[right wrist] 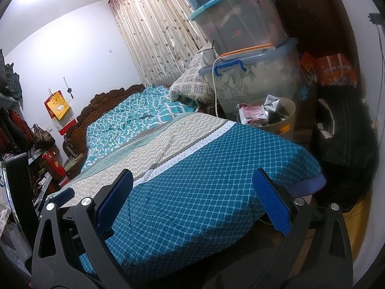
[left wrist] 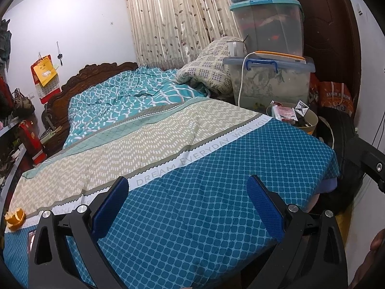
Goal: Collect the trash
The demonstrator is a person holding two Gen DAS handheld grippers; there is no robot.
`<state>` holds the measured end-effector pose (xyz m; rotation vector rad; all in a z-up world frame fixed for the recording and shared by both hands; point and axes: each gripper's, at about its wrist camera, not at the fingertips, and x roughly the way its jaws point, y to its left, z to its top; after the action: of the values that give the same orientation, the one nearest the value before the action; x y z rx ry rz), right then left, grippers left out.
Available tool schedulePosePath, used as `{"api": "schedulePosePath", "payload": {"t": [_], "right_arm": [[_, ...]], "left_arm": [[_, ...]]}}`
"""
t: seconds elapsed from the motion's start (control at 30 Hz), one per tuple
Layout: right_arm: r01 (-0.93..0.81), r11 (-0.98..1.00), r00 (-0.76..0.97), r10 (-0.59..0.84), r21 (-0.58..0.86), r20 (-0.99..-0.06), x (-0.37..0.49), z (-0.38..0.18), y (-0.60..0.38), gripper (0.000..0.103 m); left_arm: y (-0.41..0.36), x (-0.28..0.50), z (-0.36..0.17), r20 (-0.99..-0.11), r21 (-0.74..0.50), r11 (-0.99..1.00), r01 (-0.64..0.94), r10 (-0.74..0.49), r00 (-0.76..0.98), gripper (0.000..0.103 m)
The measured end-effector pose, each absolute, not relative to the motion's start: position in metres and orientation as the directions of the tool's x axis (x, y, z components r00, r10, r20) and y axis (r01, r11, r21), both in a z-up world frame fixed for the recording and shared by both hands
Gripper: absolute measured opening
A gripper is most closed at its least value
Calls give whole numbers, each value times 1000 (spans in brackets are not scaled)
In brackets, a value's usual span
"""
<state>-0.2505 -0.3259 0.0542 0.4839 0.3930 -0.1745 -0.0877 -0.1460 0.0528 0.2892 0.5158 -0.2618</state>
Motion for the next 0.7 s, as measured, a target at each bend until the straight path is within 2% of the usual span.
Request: {"api": "schedulePosePath", "payload": {"t": [0.7], "right_arm": [[248, 876, 917, -75, 413, -392, -253, 58, -320, 98]], "left_arm": [[-146, -91, 52, -508, 212, 929, 303, -160, 847, 94]]}}
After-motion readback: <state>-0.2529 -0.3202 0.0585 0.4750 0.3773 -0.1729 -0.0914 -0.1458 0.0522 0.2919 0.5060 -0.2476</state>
